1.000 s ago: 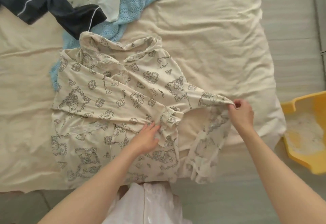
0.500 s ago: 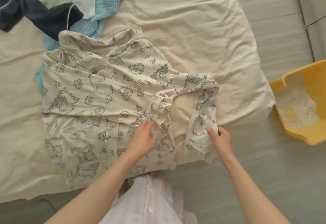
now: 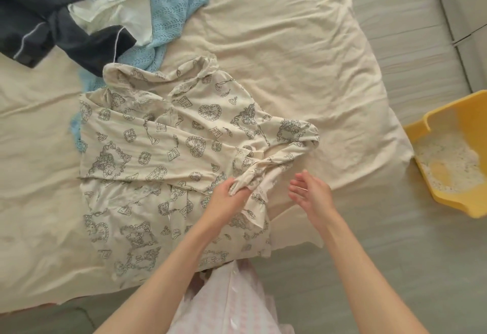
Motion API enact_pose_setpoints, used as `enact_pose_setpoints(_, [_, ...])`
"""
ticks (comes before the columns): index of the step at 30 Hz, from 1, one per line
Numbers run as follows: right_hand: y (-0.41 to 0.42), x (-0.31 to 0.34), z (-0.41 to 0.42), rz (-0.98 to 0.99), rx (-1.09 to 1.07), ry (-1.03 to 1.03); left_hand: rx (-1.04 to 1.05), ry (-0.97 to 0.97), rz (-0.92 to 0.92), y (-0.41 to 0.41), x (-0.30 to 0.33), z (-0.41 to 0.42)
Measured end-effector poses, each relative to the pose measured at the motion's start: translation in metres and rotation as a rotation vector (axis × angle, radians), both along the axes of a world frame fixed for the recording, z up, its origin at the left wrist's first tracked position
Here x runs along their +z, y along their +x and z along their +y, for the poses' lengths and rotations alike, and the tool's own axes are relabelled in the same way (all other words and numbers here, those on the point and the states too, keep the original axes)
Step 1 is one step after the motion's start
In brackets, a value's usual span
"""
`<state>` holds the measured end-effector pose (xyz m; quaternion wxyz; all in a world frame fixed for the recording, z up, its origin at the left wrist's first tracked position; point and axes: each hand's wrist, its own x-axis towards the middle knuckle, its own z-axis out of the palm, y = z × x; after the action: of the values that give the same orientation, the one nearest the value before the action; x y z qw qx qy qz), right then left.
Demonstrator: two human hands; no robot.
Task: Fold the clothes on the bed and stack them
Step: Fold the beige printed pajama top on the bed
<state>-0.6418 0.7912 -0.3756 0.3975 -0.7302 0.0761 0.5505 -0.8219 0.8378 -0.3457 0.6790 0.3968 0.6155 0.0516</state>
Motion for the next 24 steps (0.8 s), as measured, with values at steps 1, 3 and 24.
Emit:
enact_pose_setpoints(1, [0.001,-0.003,0.001,0.051,-0.052,-0.027,0.016,-0.018,-0.047,-0.006,0.007,0.007])
enact_pose_setpoints(3, [-0.002,-0.007,0.008,0.125,-0.123,-0.053,0.184,-0.105,-0.193,-0.026,0.021,0.023])
enact_pose_setpoints(24, [-0.093,0.004,0.094,0.065,0.223,-0.115,1.077,-0.229,-0.246,-0.199,0.035,0.026])
